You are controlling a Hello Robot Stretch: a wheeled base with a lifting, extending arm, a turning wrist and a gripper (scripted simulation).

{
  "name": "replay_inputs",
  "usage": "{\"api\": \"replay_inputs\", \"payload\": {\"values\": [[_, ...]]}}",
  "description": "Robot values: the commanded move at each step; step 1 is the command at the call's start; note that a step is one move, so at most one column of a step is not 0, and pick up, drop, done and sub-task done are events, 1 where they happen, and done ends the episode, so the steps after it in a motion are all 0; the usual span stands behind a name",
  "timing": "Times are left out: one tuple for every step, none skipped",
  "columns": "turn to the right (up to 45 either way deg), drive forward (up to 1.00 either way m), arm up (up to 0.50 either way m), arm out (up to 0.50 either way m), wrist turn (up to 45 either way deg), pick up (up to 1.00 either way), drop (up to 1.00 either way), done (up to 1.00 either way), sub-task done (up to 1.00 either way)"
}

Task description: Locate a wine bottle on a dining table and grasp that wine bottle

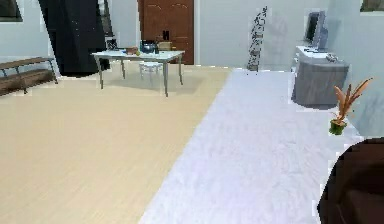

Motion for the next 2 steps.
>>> {"api": "replay_inputs", "payload": {"values": [[0.0,1.0,0.0,0.0,0.0,0.0,0.0,0.0,0.0],[0.0,1.0,0.0,0.0,0.0,0.0,0.0,0.0,0.0]]}}
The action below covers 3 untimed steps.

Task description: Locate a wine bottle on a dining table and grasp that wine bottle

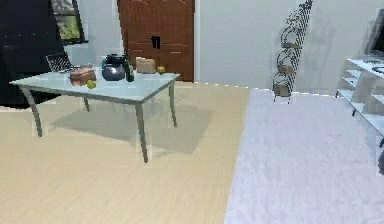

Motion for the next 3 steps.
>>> {"api": "replay_inputs", "payload": {"values": [[0.0,1.0,0.0,0.0,0.0,0.0,0.0,0.0,0.0],[9.0,0.0,0.0,0.0,0.0,0.0,0.0,0.0,0.0],[0.0,0.15,0.0,0.0,0.0,0.0,0.0,0.0,0.0]]}}
